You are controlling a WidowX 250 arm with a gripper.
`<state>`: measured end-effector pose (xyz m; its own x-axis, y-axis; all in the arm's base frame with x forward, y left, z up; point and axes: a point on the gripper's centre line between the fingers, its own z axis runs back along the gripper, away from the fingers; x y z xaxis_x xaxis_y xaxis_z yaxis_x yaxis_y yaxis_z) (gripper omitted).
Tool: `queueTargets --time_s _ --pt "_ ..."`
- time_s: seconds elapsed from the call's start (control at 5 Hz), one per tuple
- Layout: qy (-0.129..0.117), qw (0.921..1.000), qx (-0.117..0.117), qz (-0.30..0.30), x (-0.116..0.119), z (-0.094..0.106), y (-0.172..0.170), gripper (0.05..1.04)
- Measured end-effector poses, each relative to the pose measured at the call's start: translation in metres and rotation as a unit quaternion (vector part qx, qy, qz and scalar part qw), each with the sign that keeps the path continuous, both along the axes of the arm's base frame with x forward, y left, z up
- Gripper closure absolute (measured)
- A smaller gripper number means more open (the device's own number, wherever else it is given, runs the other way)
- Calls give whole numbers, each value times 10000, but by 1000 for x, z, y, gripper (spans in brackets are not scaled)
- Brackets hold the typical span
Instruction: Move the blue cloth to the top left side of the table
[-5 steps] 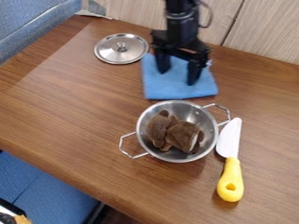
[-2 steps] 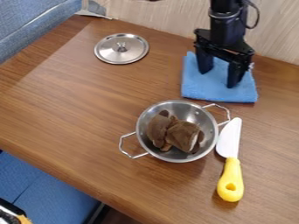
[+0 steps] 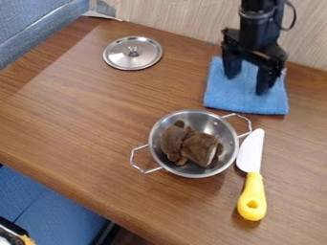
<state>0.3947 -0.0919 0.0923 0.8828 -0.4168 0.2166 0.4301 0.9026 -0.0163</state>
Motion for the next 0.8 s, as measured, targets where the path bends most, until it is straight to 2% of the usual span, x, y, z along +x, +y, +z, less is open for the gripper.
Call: queueTargets --time_s 0.4,0.6,0.8 --pt "-677 9976 -26 152 -7 53 13 83" --pt "-881 9959 -31 204 -16 76 24 83" --pt "-902 9957 -41 229 -16 78 26 83"
